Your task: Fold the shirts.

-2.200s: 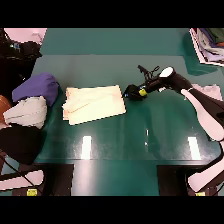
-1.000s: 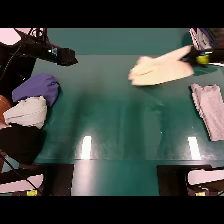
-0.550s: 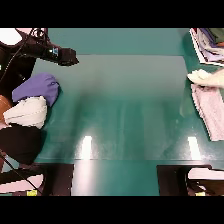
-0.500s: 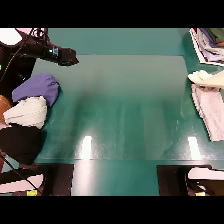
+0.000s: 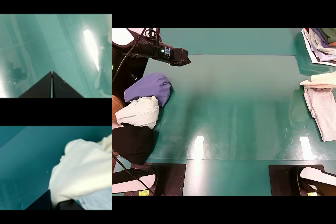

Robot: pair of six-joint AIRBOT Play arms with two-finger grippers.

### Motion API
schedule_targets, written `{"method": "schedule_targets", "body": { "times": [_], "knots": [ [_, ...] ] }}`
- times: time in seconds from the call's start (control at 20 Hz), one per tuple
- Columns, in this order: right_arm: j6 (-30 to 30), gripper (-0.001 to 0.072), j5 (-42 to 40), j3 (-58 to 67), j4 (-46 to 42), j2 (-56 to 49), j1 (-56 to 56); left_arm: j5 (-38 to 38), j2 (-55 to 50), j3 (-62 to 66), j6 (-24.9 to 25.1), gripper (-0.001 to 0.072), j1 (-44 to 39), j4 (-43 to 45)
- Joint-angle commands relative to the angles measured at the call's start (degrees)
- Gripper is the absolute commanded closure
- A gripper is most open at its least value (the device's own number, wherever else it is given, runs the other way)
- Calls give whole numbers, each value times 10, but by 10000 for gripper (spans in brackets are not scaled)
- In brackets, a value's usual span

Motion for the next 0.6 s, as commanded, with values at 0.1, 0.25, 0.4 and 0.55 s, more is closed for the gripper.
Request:
{"method": "schedule_targets", "body": {
  "times": [0.1,0.25,0.4,0.55],
  "knots": [
    [23,695,89,-3,-104,32,-15,0,0,0,6,683,0,0],
    [24,546,93,-59,-109,60,-17,-2,0,0,6,683,0,0],
    [24,85,118,-129,-147,92,-34,-4,0,0,6,682,0,0],
    [24,86,113,-179,-146,131,-68,-4,0,0,6,683,0,0]
  ]
}}
